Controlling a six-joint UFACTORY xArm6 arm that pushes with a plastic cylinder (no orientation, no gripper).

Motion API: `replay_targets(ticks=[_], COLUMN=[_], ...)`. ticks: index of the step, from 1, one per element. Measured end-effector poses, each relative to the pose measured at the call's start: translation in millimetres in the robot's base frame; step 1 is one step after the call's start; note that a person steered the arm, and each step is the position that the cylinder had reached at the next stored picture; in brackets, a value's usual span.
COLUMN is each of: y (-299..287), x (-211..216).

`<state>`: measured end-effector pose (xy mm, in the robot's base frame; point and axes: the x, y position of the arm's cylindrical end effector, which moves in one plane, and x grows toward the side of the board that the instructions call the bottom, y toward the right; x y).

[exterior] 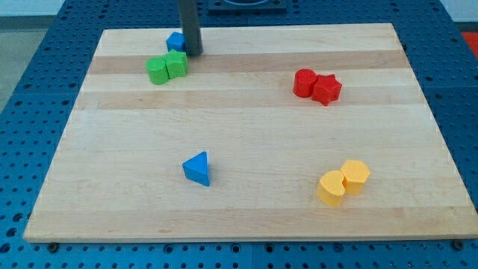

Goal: Push the blue cube to the top left of the board

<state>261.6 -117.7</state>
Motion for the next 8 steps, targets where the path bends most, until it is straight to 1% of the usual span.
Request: replay_targets(ticks=[1,2,3,4,5,7,8], y=[-3.2,16.9,-0.7,-40.3,-59.3,-63.9,-73.8], x=[-6.0,-14.4,-25.2,-25.2,-25.1,10.2,4.0])
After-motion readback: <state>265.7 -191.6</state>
